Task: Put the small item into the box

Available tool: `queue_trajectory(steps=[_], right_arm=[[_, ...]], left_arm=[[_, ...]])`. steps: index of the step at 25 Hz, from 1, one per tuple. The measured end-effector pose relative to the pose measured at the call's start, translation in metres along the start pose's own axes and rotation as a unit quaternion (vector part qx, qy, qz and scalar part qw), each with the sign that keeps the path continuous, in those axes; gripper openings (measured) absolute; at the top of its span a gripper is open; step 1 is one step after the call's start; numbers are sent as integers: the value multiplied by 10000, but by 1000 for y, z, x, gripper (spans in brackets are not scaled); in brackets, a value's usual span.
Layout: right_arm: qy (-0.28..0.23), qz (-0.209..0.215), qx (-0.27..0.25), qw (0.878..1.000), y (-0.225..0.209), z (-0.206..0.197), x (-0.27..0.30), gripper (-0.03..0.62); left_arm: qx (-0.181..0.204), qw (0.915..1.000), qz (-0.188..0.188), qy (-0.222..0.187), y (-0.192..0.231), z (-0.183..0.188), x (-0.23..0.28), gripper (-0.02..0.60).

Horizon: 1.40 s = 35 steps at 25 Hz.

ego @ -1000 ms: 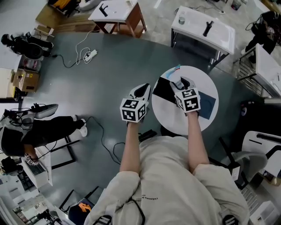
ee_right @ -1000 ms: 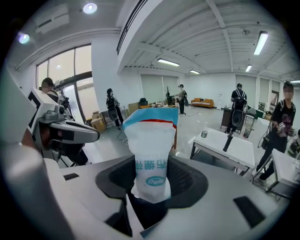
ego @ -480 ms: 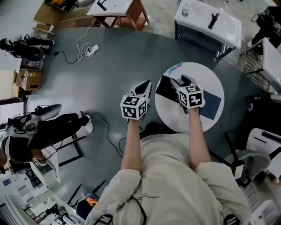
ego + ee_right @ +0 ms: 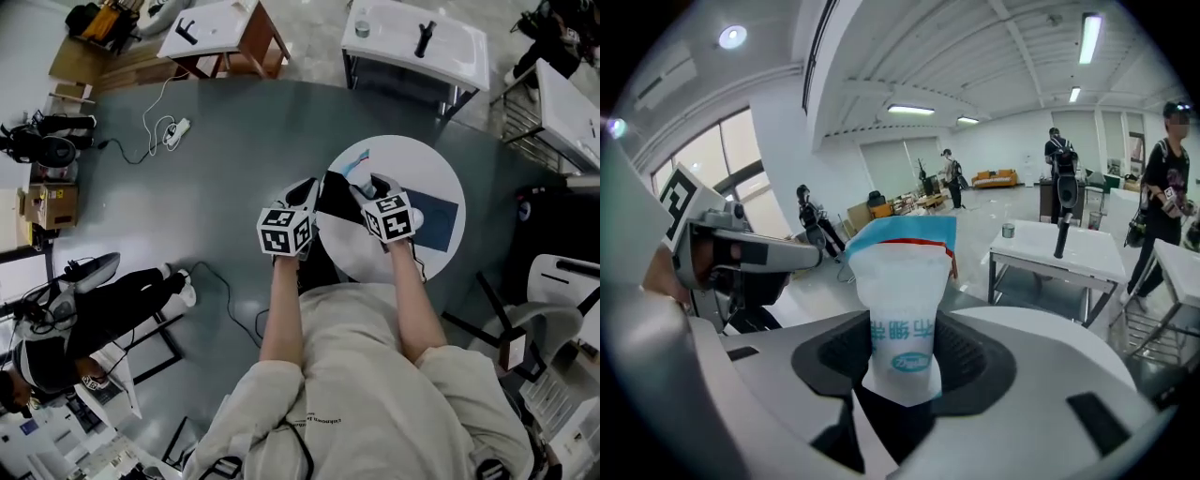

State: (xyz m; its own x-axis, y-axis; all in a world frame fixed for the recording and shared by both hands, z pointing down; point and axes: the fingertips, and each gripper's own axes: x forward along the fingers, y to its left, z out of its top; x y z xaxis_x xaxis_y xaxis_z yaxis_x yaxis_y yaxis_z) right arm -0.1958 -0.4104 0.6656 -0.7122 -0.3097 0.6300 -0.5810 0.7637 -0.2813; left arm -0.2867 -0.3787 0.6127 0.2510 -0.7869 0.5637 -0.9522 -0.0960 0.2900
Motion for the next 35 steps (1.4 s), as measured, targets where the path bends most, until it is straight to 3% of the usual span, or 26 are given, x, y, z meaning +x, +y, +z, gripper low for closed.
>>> queue_trajectory(steps=[7,15,21,27,35], right_arm=[[819,7,-337,9961,17,-50,25,216],[1092,-216,-77,9938,20,-68,48,216],[1381,-669,-415,9873,23,-58,59,216],[2060,-1000,-1483,9621,17,-56,77,216],[2750,-1126,-2624,9181,8,-79,95,216]], left_arm=[[-395,9981,-246,395,14,-28,23,23],[-378,9941,-633,797,39,-35,40,23],[-38,9865,-1190,1123,47,-21,60,23],[414,9724,-1673,1570,56,-18,73,23],[733,9620,-1934,1784,69,-27,75,23]])
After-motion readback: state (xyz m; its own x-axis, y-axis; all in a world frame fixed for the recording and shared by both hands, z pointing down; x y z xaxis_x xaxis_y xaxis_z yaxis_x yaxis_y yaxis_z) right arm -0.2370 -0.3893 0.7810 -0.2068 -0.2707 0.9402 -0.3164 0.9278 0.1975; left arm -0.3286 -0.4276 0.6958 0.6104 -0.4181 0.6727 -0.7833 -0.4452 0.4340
